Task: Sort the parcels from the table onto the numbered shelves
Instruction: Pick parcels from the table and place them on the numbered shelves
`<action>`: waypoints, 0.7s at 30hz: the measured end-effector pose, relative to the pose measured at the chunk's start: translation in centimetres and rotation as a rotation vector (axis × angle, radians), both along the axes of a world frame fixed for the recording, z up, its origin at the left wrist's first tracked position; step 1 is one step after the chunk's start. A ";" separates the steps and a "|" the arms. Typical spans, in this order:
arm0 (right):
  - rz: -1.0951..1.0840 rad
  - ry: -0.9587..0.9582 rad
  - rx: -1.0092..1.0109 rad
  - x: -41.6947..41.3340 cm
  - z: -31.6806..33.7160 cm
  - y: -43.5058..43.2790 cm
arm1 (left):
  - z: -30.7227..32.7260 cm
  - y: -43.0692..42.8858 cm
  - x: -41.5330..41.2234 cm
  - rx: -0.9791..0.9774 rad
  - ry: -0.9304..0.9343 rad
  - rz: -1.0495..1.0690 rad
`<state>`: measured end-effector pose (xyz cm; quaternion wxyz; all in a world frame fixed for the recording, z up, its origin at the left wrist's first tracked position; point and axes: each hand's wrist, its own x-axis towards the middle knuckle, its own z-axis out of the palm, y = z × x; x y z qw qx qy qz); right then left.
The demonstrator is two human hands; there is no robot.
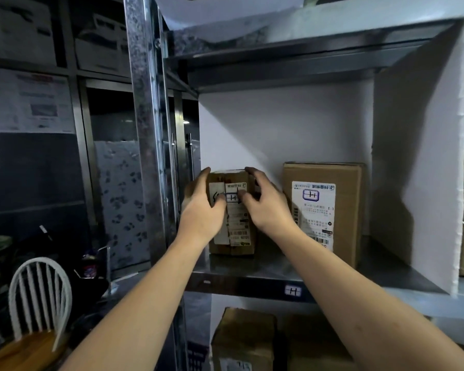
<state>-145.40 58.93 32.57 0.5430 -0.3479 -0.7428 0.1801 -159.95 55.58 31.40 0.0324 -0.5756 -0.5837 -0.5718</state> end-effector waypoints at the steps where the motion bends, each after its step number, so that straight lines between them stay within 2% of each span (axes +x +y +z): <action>1: 0.009 0.010 -0.003 0.0 -0.2 0.1 | -0.1 0.1 0.0 -0.006 -0.001 -0.008; 9: 0.002 0.048 -0.018 0.8 -1.0 -0.2 | -0.4 -0.3 0.1 0.075 0.061 -0.026; 21: 0.011 -0.026 0.003 1.3 -0.6 -2.5 | -0.4 -2.1 0.7 0.102 0.057 -0.013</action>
